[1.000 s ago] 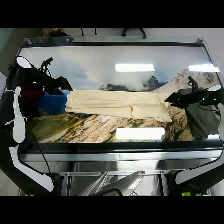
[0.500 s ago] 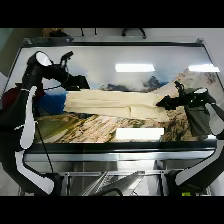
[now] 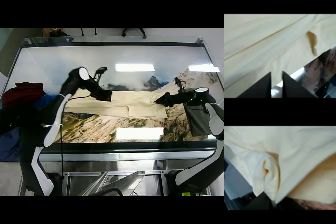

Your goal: Fold the shirts.

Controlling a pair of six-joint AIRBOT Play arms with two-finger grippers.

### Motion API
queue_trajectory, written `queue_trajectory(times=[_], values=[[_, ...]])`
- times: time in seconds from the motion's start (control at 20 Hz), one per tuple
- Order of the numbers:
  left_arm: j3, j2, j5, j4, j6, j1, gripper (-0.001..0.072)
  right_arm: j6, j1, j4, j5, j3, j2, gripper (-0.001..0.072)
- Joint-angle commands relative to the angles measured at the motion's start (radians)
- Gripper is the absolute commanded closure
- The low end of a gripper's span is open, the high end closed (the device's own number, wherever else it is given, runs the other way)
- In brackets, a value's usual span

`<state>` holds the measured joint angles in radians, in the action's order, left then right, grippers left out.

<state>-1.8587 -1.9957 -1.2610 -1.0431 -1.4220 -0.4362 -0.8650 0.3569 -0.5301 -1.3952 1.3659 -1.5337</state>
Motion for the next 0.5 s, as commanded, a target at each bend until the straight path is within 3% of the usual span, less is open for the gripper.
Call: queue_trajectory(times=[0.0, 0.25, 0.3, 0.35, 0.45], values=[[0.0, -0.079, 0.122, 0.002, -0.018, -0.103, 0.0642, 0.002, 0.02, 0.108, -0.086, 0.029, 0.061, 0.0689], [0.0, -0.163, 0.254, 0.193, -0.026, -0.185, 0.0643, -0.029, 0.028, 0.172, -0.164, 0.108, 0.181, 0.0689], [0.0, -0.172, 0.262, 0.231, -0.025, -0.189, 0.0644, -0.03, 0.028, 0.172, -0.167, 0.11, 0.196, 0.069], [0.0, -0.176, 0.264, 0.261, -0.017, -0.189, 0.0692, -0.041, 0.032, 0.172, -0.167, 0.111, 0.209, 0.0689], [-0.036, -0.172, 0.22, 0.283, -0.015, -0.173, 0.0692, -0.056, 0.034, 0.172, -0.174, 0.112, 0.222, 0.0689]])
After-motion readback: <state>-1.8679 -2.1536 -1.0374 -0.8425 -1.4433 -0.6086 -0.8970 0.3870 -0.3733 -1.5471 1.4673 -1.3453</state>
